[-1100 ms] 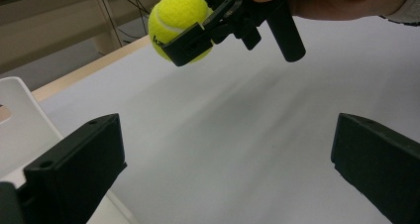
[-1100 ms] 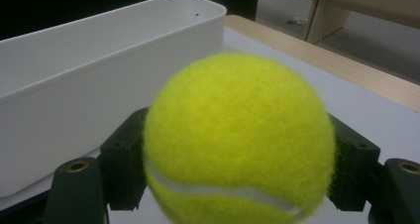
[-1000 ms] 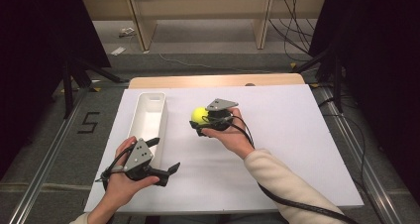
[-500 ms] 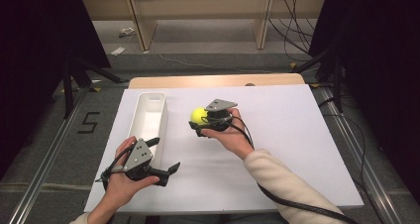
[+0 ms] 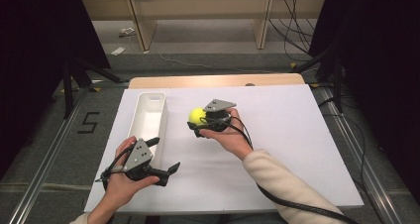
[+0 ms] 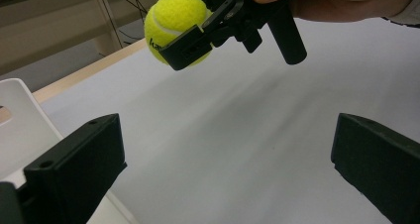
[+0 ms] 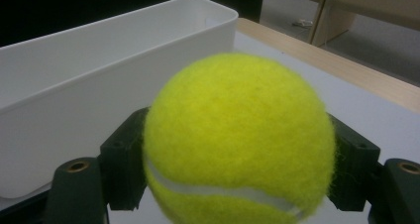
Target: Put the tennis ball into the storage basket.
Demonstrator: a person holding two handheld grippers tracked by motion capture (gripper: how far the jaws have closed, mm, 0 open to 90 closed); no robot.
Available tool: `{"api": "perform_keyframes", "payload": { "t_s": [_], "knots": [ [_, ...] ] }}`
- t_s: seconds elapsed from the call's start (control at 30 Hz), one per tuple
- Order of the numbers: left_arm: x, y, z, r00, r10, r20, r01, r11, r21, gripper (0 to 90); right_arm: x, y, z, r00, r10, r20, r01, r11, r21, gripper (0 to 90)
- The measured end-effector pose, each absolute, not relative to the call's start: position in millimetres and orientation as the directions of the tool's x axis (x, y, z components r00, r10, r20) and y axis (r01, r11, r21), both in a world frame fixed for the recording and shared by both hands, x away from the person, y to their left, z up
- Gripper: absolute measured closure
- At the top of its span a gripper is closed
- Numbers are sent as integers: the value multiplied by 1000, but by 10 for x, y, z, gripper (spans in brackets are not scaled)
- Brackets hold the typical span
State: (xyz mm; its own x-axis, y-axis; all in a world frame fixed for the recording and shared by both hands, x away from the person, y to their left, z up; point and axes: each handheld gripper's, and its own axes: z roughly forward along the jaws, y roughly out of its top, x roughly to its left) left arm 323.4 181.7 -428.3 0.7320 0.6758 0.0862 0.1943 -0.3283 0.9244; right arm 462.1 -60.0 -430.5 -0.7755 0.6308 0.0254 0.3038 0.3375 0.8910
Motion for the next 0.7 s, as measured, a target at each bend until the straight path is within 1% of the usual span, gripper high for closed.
{"api": "perform_keyframes", "payload": {
  "t_s": [0.7],
  "knots": [
    [3235, 1816, -4282, 731, 677, 84, 195, -326, 925, 0, 4575, -545, -4260, -785, 619, 19, 291, 342, 894, 266]
  ]
}}
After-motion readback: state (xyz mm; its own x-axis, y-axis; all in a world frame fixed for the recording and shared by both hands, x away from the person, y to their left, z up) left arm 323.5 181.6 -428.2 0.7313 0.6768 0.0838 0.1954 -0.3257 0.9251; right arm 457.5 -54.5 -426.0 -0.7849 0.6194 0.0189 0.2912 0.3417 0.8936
